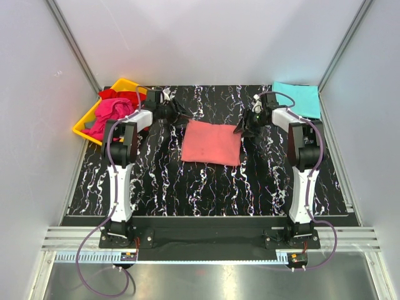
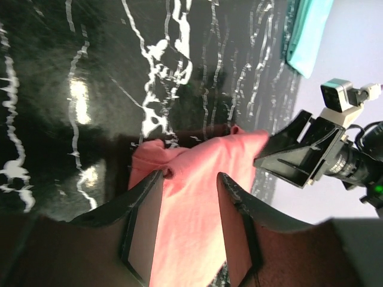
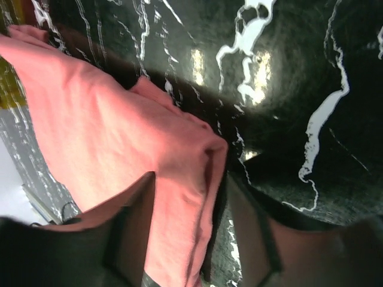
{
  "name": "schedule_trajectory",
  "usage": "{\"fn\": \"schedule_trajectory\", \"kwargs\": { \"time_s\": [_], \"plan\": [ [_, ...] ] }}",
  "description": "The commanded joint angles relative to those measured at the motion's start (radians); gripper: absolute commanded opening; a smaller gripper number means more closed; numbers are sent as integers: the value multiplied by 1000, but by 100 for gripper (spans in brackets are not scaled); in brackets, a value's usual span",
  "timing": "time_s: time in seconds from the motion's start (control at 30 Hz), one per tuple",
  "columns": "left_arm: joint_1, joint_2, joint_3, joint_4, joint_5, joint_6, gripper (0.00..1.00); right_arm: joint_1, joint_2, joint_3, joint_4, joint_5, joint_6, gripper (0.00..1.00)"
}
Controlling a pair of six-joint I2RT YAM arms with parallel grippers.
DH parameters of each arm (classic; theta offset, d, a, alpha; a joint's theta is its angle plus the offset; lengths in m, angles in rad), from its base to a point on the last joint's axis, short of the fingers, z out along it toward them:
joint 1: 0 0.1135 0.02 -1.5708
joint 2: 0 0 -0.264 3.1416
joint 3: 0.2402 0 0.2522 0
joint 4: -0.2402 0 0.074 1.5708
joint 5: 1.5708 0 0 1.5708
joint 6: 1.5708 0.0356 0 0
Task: Fold and stack the t-shirts
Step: Fold the tshirt
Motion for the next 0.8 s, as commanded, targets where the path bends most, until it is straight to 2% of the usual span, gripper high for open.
{"fn": "schedule_trajectory", "kwargs": {
  "time_s": [0.0,0.07,0.2,0.23,0.43,0.6,0.77],
  "plan": [
    [-1,-52,46,37,73,-35,47,-11,-31,31,6,31,-13,61],
    [-1,-113,47,-51,58,25,47,-14,-57,17,12,0,-5,70],
    [-10,-228,63,-298,-91,186,48,-14,-94,-15,27,-32,22,77],
    [-18,-255,23,-311,-134,202,48,-14,-98,-26,36,-33,26,79],
    [-98,-406,-174,-332,-192,280,48,-14,-82,-57,81,-41,0,87],
    [-125,-405,-312,-312,-237,278,48,-14,-22,10,64,-61,-28,93],
    [-124,-324,-310,-374,-318,312,45,-14,-23,-9,108,-53,-11,99]
  ]
}}
